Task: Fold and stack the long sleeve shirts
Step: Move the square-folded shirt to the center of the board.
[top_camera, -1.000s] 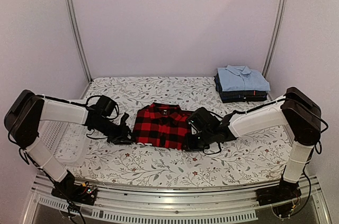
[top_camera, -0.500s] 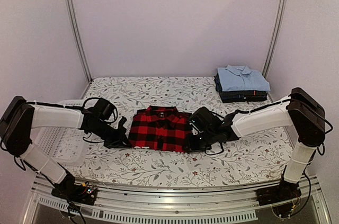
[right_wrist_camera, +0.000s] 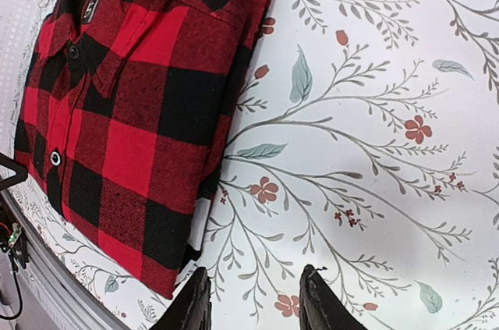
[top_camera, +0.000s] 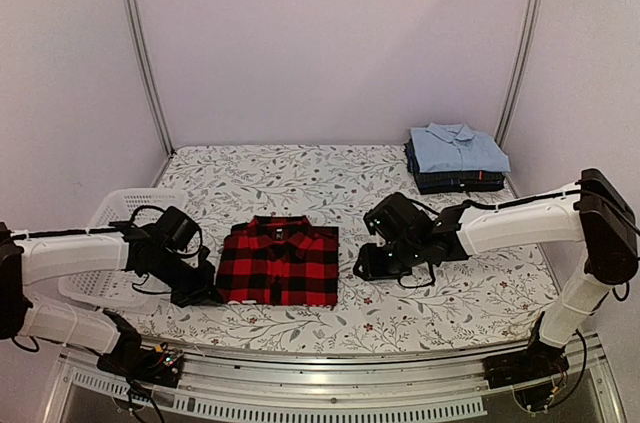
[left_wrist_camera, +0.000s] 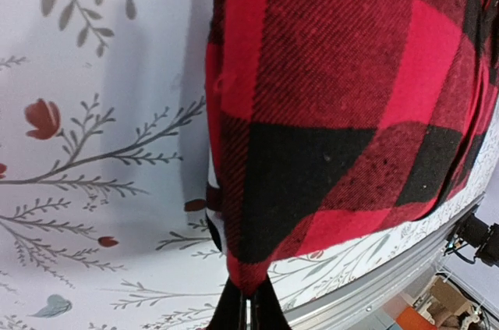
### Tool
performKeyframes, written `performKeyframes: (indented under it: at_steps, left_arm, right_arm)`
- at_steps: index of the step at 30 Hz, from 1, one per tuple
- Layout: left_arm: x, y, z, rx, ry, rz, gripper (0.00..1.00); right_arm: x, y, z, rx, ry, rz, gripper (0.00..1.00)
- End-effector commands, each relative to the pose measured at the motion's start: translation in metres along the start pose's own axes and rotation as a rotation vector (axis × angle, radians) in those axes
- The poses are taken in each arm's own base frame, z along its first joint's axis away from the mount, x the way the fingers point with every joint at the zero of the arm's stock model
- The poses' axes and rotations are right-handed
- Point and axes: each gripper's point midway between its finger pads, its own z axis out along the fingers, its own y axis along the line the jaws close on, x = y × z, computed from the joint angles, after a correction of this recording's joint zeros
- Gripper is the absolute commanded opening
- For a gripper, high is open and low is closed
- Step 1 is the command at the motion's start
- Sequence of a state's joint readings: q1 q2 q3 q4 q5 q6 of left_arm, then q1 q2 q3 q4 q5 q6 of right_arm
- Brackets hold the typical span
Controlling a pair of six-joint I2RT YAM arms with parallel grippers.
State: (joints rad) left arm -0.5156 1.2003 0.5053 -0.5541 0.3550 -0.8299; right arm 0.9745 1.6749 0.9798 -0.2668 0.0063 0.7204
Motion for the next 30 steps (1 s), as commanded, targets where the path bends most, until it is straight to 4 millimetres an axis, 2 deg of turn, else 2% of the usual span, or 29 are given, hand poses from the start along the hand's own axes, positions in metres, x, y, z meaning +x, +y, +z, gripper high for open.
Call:
performKeyframes:
  at_steps: [1,8,12,14,15,16,17,19,21,24,27,30]
  left_arm:
    - [-0.011,0.011,-0.011,-0.075,-0.053,-0.048,0.0]
    - [-0.021,-0.003,-0.02,-0.082,-0.053,0.0,0.23]
    - [-0.026,-0.008,-0.041,-0.085,-0.116,0.004,0.53]
    - [-0.033,-0.017,-0.058,-0.07,-0.167,0.028,0.63]
    - [-0.037,-0.022,-0.067,-0.067,-0.193,0.047,0.71]
    - [-0.041,-0.027,-0.076,-0.065,-0.215,0.068,0.85]
    - [-0.047,-0.033,-0.085,-0.067,-0.241,0.092,0.91]
    - [-0.057,-0.045,-0.1,-0.064,-0.288,0.145,0.97]
    - [-0.069,-0.059,-0.112,-0.038,-0.35,0.202,1.0]
    - [-0.087,-0.08,-0.125,-0.001,-0.426,0.279,1.0]
    - [-0.102,-0.106,-0.135,0.068,-0.488,0.342,1.0]
    - [-0.111,-0.125,-0.134,0.114,-0.492,0.385,1.0]
  right_arm:
    - [-0.003,-0.012,-0.004,0.047,-0.025,-0.003,0.37]
    - [-0.009,-0.022,-0.001,0.069,-0.034,-0.002,0.41]
    - [-0.015,-0.024,-0.004,0.079,-0.056,0.002,0.51]
    - [-0.021,-0.025,-0.005,0.085,-0.069,0.009,0.58]
    - [-0.024,-0.026,-0.006,0.09,-0.077,0.013,0.6]
    - [-0.028,-0.027,-0.007,0.095,-0.084,0.016,0.62]
    - [-0.033,-0.029,-0.008,0.104,-0.092,0.018,0.64]
    - [-0.043,-0.035,-0.011,0.133,-0.112,0.025,0.7]
    - [-0.055,-0.045,-0.013,0.171,-0.131,0.041,0.78]
    - [-0.073,-0.064,-0.015,0.248,-0.16,0.069,0.98]
    - [-0.094,-0.086,-0.02,0.342,-0.215,0.1,0.99]
    - [-0.117,-0.111,-0.026,0.413,-0.273,0.156,0.99]
